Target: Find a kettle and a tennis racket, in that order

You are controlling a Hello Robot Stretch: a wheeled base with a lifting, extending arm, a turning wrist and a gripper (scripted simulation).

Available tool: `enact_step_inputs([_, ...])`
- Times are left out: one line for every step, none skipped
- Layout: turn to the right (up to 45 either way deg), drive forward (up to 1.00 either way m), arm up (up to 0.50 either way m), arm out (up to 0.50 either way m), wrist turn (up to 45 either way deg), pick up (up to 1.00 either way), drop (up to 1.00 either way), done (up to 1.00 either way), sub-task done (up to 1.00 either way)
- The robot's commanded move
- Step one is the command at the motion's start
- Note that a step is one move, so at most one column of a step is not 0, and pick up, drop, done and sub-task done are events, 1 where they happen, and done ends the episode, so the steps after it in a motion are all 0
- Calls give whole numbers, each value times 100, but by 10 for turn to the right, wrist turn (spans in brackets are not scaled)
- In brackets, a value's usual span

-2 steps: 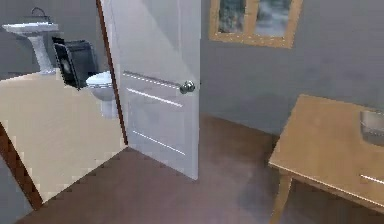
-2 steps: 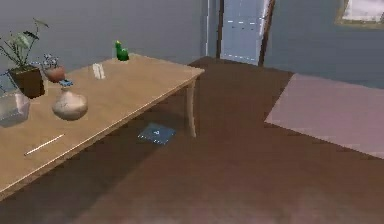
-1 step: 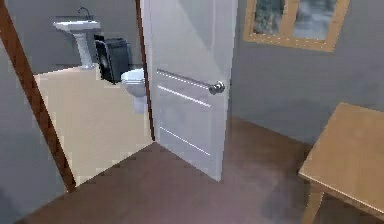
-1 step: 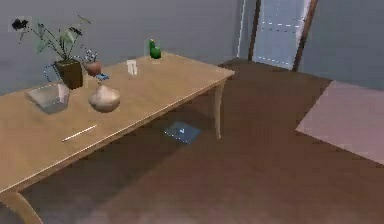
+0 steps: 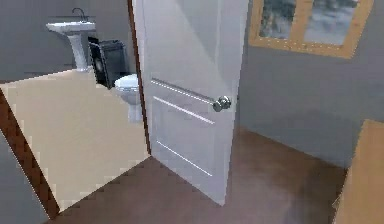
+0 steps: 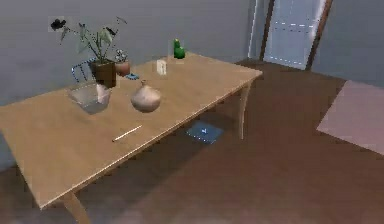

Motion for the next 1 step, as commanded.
enact_step_inputs([-300, 0, 0, 0, 0, 0, 0, 0, 0])
